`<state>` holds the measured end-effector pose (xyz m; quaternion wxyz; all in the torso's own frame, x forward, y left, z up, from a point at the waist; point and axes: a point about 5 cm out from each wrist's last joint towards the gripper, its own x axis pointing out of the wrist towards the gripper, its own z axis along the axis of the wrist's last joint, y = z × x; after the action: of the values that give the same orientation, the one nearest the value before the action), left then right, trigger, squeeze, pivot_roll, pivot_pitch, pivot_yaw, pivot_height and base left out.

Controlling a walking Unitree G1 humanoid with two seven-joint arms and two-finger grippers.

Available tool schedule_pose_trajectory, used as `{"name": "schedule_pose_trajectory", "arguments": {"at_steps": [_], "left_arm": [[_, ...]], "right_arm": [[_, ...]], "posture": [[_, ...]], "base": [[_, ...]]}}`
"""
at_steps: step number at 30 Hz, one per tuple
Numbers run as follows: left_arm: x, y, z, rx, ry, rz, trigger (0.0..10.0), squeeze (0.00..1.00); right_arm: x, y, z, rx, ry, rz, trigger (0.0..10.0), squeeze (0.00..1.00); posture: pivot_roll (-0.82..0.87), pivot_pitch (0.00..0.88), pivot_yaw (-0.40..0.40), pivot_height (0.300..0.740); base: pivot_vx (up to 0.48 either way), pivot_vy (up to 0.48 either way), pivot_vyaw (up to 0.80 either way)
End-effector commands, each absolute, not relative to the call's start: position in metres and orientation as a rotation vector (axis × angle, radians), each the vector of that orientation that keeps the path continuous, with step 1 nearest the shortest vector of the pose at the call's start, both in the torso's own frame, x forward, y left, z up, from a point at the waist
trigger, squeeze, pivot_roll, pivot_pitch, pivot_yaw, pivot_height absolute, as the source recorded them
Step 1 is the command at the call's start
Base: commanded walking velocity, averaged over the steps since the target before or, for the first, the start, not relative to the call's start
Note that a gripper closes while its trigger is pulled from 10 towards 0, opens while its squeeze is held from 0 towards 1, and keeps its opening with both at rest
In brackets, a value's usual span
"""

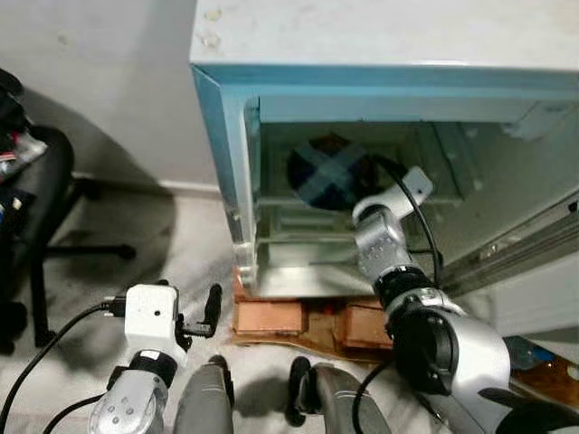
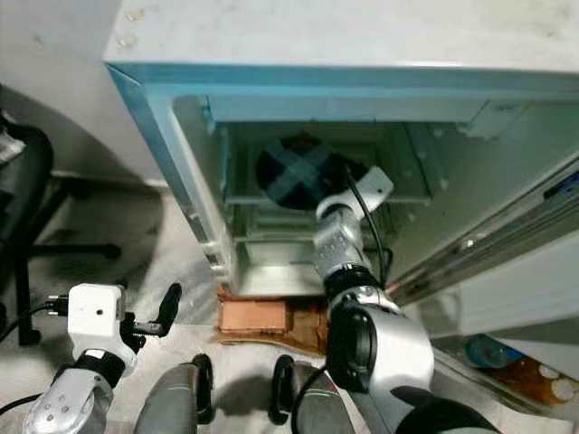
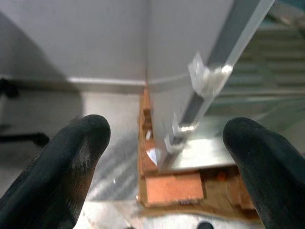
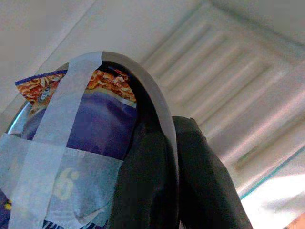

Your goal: Restocking fridge

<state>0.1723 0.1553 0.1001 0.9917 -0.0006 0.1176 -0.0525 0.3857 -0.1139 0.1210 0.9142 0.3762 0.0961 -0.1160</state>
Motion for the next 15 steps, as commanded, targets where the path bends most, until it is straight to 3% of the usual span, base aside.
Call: {"name": "schedule_pose_trajectory", "arguments": {"at_steps": [1, 4, 5, 6, 7, 15], "left_arm": [[0.168, 0.154, 0.102, -0.014, 0.251, -0.093, 10.0, 0.00], [0.167, 0.153, 0.103, -0.025, 0.256, -0.079, 10.0, 0.00], [0.167, 0.153, 0.103, -0.029, 0.259, -0.074, 10.0, 0.00], [0.167, 0.153, 0.102, -0.032, 0.262, -0.068, 10.0, 0.00], [0.167, 0.153, 0.102, -0.035, 0.264, -0.064, 10.0, 0.00], [0.168, 0.152, 0.101, -0.059, 0.285, -0.028, 10.0, 0.00]], "right_arm": [[0.384, -0.105, 0.117, 0.839, 0.250, -0.262, 10.0, 0.00], [0.389, -0.096, 0.127, 0.892, 0.244, -0.237, 10.0, 0.00], [0.390, -0.093, 0.130, 0.910, 0.239, -0.226, 10.0, 0.60], [0.391, -0.090, 0.133, 0.931, 0.233, -0.214, 10.0, 0.96], [0.392, -0.087, 0.136, 0.944, 0.229, -0.206, 10.0, 1.00], [0.402, -0.080, 0.164, 1.149, 0.137, -0.119, 10.0, 1.00]], "posture": [[0.31, 0.377, -0.091, 0.740], [0.31, 0.377, -0.101, 0.740], [0.31, 0.376, -0.106, 0.740], [0.31, 0.374, -0.110, 0.740], [0.31, 0.372, -0.112, 0.740], [0.32, 0.357, -0.120, 0.740]], "base": [[0.000, 0.000, 0.00], [0.000, 0.000, 0.00], [0.000, 0.000, 0.00], [0.000, 0.000, 0.00], [0.000, 0.000, 0.00], [0.000, 0.000, 0.00]]}}
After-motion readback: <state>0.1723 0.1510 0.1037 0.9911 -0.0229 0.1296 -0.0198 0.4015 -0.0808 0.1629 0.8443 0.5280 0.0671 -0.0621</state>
